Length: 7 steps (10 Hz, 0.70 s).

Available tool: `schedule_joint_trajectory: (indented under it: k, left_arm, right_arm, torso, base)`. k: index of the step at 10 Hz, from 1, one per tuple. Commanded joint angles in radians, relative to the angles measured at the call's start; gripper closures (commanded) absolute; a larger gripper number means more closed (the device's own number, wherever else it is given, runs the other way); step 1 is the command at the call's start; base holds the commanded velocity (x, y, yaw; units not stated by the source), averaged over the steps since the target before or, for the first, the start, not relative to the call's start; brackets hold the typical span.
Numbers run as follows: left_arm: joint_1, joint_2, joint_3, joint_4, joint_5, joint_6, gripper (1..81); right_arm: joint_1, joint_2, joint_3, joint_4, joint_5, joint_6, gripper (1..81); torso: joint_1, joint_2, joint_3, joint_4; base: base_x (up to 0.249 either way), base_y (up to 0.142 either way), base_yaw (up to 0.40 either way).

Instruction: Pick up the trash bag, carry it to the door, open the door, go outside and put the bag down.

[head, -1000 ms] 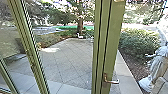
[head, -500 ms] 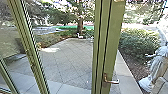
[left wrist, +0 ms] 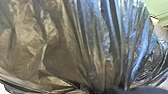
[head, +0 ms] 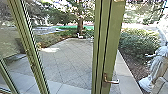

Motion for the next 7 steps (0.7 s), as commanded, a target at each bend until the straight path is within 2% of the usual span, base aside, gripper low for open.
schedule_joint_trajectory:
  k: [1,2,4,5,7]
  left_arm:
    - [-0.043,0.004,-0.005,-0.006,0.075,-0.001,81.1]
    - [-0.043,0.006,-0.007,-0.006,0.075,-0.001,81.1]
    - [-0.045,0.009,-0.007,-0.004,0.076,-0.003,81.1]
    - [-0.045,0.009,-0.013,-0.004,0.076,-0.003,81.1]
    - [-0.045,0.012,-0.019,-0.006,0.076,-0.003,81.1]
  right_arm:
    - [0.219,-0.122,0.009,-0.034,-0.201,0.0,1.0]
    - [0.308,-0.139,-0.001,0.032,-0.271,0.016,1.0]
    - [0.454,-0.137,-0.024,0.093,-0.423,0.043,1.0]
    - [0.523,-0.14,-0.032,0.093,-0.472,0.107,1.0]
    - [0.606,-0.145,-0.034,0.09,-0.52,0.194,1.0]
  torso:
    - [0.001,0.0,0.0,0.0]
    - [0.001,0.0,0.0,0.0]
    - [0.001,0.0,0.0,0.0]
    - [0.001,0.0,0.0,0.0]
    - [0.001,0.0,0.0,0.0]
  base:
    - [0.0,0.0,0.0]
    - [0.0,0.0,0.0]
    - [0.0,0.0,0.0]
    - [0.0,0.0,0.0]
    - [0.0,0.0,0.0]
